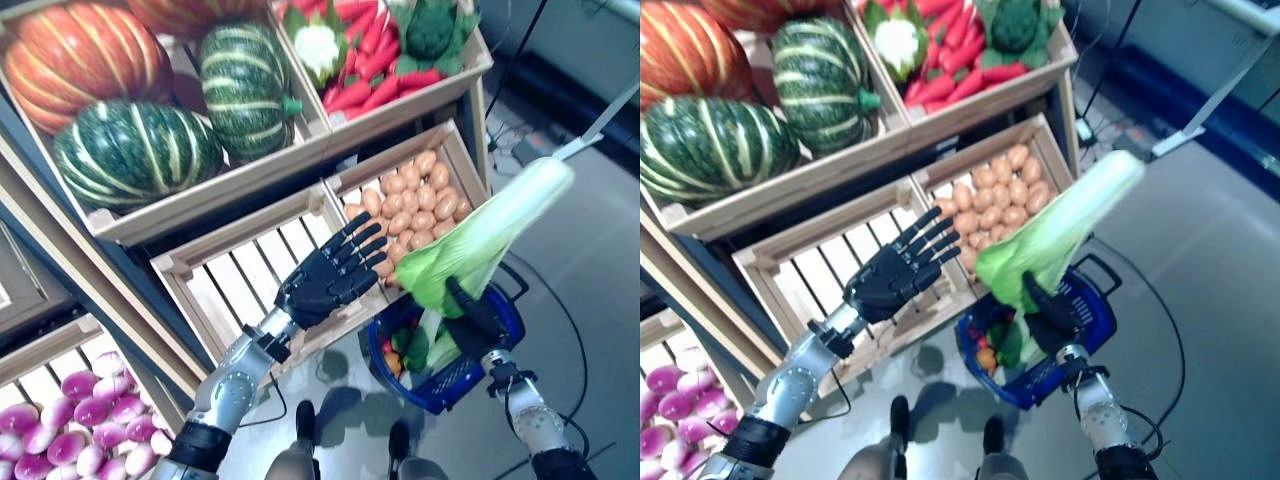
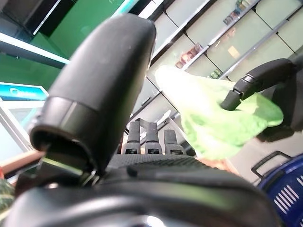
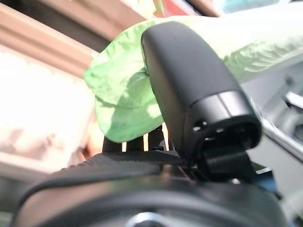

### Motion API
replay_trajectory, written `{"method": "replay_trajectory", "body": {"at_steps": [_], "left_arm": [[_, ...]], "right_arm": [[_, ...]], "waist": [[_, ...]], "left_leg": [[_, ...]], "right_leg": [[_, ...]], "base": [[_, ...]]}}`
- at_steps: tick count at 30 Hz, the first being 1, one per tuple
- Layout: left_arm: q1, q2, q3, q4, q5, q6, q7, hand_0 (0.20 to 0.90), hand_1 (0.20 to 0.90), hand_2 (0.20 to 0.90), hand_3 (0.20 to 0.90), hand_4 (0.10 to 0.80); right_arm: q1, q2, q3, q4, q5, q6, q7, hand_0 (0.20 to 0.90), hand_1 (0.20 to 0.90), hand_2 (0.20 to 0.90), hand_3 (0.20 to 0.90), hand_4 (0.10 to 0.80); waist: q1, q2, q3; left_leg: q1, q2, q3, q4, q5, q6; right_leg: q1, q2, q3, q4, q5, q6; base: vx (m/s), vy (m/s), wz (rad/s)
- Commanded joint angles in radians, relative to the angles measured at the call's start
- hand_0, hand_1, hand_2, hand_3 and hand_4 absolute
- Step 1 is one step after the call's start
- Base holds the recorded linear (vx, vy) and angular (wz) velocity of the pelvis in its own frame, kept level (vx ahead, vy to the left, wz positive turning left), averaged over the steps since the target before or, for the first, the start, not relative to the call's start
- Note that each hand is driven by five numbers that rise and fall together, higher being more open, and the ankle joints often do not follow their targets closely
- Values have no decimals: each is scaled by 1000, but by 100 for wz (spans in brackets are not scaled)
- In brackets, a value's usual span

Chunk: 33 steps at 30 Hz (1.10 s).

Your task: Put vegetables into the basket

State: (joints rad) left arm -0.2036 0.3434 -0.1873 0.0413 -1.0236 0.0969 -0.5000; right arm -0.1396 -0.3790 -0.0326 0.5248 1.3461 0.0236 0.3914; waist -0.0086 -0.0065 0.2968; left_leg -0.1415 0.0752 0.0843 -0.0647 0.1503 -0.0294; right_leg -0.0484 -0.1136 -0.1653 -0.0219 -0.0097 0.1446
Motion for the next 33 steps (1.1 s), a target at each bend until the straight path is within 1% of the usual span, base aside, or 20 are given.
{"method": "replay_trajectory", "body": {"at_steps": [1, 4, 9, 11, 16, 19, 21, 22, 23, 26, 27, 29, 33], "left_arm": [[-173, 4, 24, -48, -52, -148, -24, 900, 900, 900, 900, 800], [-217, 3, 16, -35, -47, -179, -27, 900, 900, 900, 900, 800], [-295, 2, 14, -6, -54, -216, -25, 900, 900, 900, 900, 800], [-312, 4, 14, -6, -61, -226, -27, 900, 900, 900, 900, 800], [-350, 3, 13, -48, -78, -243, -29, 900, 900, 900, 900, 800], [-375, 4, 14, -73, -92, -252, -58, 900, 900, 900, 900, 800], [-395, 2, 15, -82, -90, -267, -85, 900, 900, 900, 900, 800], [-399, 2, 14, -84, -90, -268, -87, 900, 900, 900, 900, 800], [-406, 3, 12, -88, -92, -272, -94, 900, 900, 900, 900, 800], [-452, 6, 11, -107, -88, -282, -117, 900, 900, 900, 900, 800], [-463, 11, 9, -114, -90, -284, -121, 900, 900, 900, 900, 800], [-476, 15, 9, -119, -94, -288, -124, 900, 900, 900, 900, 800], [-506, 13, 6, -139, -106, -305, -125, 900, 900, 900, 900, 800]], "right_arm": [[-176, -49, -80, -66, 109, -133, 2, 300, 300, 300, 300, 400], [-224, -54, -92, -5, 145, -169, -15, 300, 300, 300, 300, 400], [-330, -62, -116, 114, 194, -224, -62, 300, 300, 300, 300, 400], [-353, -71, -122, 140, 190, -216, -74, 300, 300, 300, 300, 400], [-399, -83, -103, 179, 162, -193, -97, 300, 300, 300, 300, 400], [-427, -93, -91, 208, 142, -172, -123, 300, 300, 300, 300, 400], [-449, -100, -85, 240, 135, -162, -136, 300, 300, 300, 300, 400], [-454, -100, -83, 244, 135, -162, -138, 300, 300, 300, 300, 400], [-461, -99, -80, 250, 135, -162, -148, 300, 300, 300, 300, 400], [-514, -106, -76, 309, 136, -146, -194, 300, 300, 300, 300, 400], [-529, -108, -75, 326, 146, -142, -214, 300, 300, 300, 300, 400], [-539, -105, -81, 343, 144, -141, -229, 300, 300, 300, 300, 400], [-567, -105, -90, 417, 122, -125, -249, 300, 300, 300, 300, 400]], "waist": [[22, -8, 39], [29, -6, 83], [39, 3, 138], [41, 6, 153], [49, 10, 183], [55, 7, 192], [58, 7, 202], [58, 7, 202], [60, 6, 203], [67, 8, 206], [68, 11, 207], [68, 15, 207], [66, 33, 218]], "left_leg": [[-47, 4, -67, 146, -139, -24], [-128, -2, -79, 230, -149, -32], [-248, -20, -93, 355, -173, -38], [-287, -25, -99, 399, -183, -39], [-375, -40, -103, 499, -212, -34], [-421, -45, -107, 550, -225, -32], [-447, -47, -107, 600, -252, -31], [-454, -48, -107, 602, -248, -30], [-458, -50, -105, 616, -260, -29], [-506, -60, -97, 663, -273, -18], [-518, -65, -94, 687, -288, -16], [-539, -68, -92, 710, -296, -15], [-584, -72, -88, 760, -316, -4]], "right_leg": [[-133, -3, 51, 191, -20, -60], [-190, -2, 44, 261, -36, -69], [-292, -7, 33, 383, -69, -84], [-327, -12, 32, 428, -80, -87], [-409, -21, 31, 527, -113, -103], [-452, -33, 31, 573, -120, -106], [-481, -39, 34, 632, -144, -108], [-489, -40, 34, 637, -141, -110], [-496, -41, 36, 653, -151, -109], [-552, -52, 38, 724, -166, -114], [-567, -55, 41, 750, -178, -114], [-590, -58, 45, 774, -182, -114], [-654, -58, 63, 839, -196, -115]], "base": [[-168, -68, 1], [-167, -80, 6], [-124, -35, 8], [-87, -2, 19], [-55, 5, 6], [-16, -13, 11], [-2, 8, 11], [-2, 10, 5], [-17, 11, 4], [-1, 6, 1], [0, 0, 0], [3, 15, 0], [-10, 43, -3]]}}
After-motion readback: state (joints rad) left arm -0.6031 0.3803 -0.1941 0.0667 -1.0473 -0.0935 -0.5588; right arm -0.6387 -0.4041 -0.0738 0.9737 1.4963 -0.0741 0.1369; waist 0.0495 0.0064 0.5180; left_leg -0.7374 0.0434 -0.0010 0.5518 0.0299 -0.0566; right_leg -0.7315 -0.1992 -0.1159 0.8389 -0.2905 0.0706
